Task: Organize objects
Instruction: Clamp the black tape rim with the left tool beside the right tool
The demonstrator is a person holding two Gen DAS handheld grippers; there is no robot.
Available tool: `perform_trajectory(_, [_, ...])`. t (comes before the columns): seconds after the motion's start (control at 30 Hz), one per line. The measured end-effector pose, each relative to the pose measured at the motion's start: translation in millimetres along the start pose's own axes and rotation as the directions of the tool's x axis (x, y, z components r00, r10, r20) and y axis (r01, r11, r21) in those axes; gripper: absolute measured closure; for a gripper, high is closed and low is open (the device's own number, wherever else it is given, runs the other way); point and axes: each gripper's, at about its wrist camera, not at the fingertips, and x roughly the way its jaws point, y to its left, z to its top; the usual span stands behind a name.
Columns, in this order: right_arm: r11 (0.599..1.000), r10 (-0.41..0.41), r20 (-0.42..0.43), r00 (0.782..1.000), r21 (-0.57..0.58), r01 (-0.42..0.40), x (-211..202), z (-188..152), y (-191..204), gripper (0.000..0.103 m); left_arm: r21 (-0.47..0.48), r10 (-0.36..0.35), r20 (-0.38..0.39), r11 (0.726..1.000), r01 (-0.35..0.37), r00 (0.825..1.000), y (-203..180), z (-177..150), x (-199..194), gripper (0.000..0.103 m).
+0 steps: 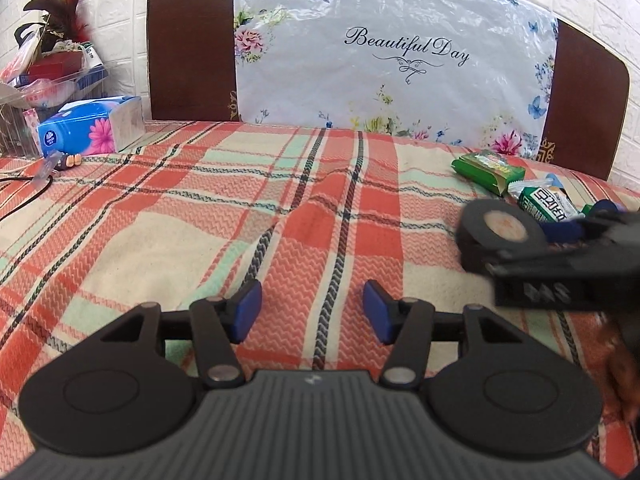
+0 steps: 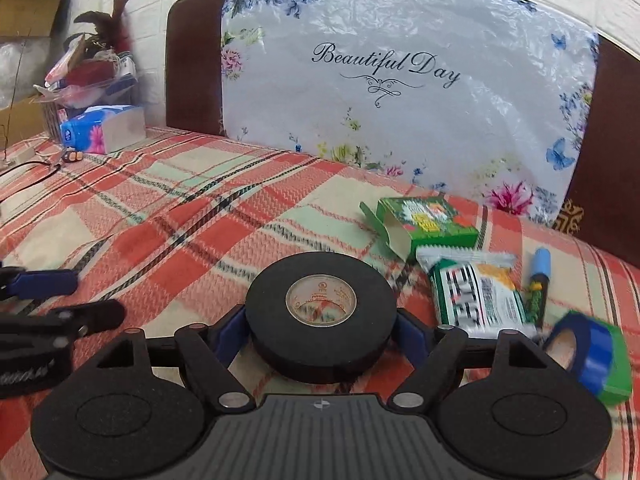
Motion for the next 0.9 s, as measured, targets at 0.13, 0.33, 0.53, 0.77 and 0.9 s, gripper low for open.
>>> perform_trajectory(0.13, [1.000, 0.004, 0.001, 1.000, 0.020, -0.004, -49, -33, -7, 0.027, 0.012, 0.001, -0.003, 1.000, -0.001, 1.000, -1, -1, 0, 0.043])
perform_trajectory(0.33, [0.993, -0.075, -0.012, 0.997, 0.095, 0.076, -136, -96, -25, 0.027, 0.092, 0.028, -0.034, 0.995, -0.025, 0.999, -17, 1, -7, 0.043])
perform_trajectory(0.53, [0.972, -0.164, -0.022, 0.986, 0.170, 0.165, -177, -126, -41, 0.028, 0.119, -0.285, -0.194, 0.943, 0.310, 0.939, -95, -2, -59, 0.044])
perform_trajectory(0.77, [0.978, -0.165, -0.008, 0.986, 0.130, 0.165, -182, -134, -39, 0.027, 0.200, -0.417, -0.371, 0.837, 0.510, 0.830, -186, -13, -99, 0.043])
perform_trajectory(0.9, [0.980, -0.143, -0.011, 0.990, 0.141, 0.143, -177, -134, -45, 0.027, 0.212, -0.372, -0.456, 0.837, 0.505, 0.809, -204, -27, -84, 0.047])
